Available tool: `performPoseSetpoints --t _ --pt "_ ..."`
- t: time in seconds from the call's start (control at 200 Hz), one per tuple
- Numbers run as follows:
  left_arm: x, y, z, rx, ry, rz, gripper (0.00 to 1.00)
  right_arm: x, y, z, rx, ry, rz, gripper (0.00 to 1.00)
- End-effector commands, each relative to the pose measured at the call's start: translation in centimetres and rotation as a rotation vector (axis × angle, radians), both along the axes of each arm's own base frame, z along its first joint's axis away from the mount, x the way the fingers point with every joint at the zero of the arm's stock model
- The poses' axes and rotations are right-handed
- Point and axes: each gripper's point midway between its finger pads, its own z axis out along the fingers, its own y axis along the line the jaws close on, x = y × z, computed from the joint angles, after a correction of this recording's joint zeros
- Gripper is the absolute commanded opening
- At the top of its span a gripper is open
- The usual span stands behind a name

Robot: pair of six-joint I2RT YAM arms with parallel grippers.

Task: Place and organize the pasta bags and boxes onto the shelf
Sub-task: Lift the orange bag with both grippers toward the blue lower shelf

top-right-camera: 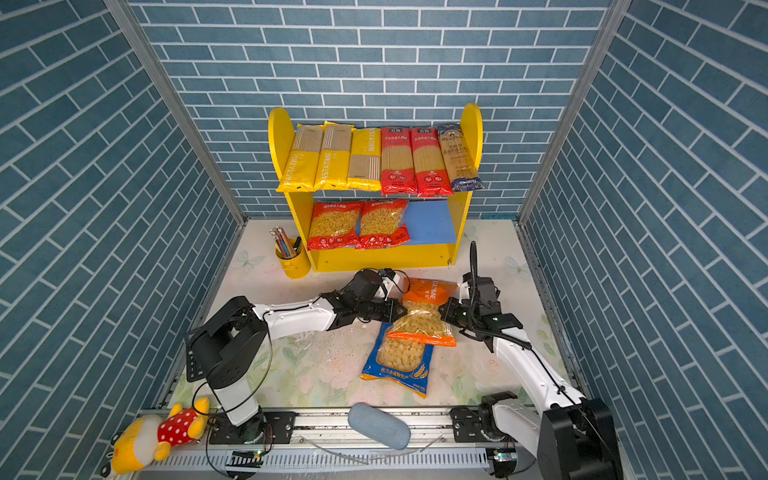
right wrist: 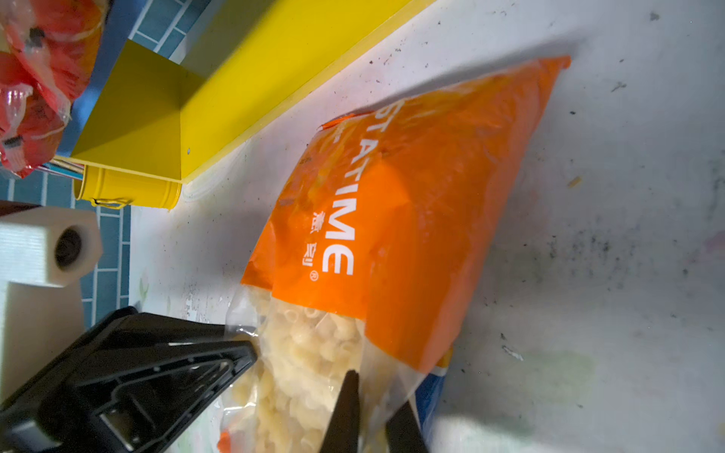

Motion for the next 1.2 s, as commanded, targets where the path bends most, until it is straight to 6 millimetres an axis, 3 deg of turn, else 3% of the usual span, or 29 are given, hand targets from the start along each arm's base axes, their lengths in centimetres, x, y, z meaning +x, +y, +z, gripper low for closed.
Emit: performPoseSetpoints --t 0.0,0.245,0.405,0.62,0.88,1.0,1.195 --pt "-1.1 -0.4 3.2 -0.075 -0.053 -0.044 0.15 1.0 0.9 6.1 -0.057 -0.229 0.103 0.0" --pt "-1.0 0.4 8.5 -0.196 -0.222 -0.024 0.01 1.7 2.0 13.6 -0.143 -0.455 0.196 0.0" --pt "-0.6 0.5 12.4 -0.224 -0.345 -0.034 0.0 2.9 2.7 19.1 -0.141 -0.609 0.215 0.0" --pt "0.1 0.0 14.1 -0.264 -0.396 -0.023 0.0 4.3 5.0 25.9 -0.052 -0.795 0.264 0.0" --pt "3.1 -1.1 16.3 -0.225 -0.539 0.015 0.0 7.1 6.7 29.5 0.001 -0.962 0.258 0.0" --pt "4.3 -2.1 16.0 -0.184 -0.566 0.002 0.0 7.4 7.2 30.9 0.025 -1.016 0.261 0.0" --pt "6.0 -2.8 15.4 -0.155 -0.571 0.007 0.0 8.0 7.2 30.9 -0.001 -1.051 0.254 0.0"
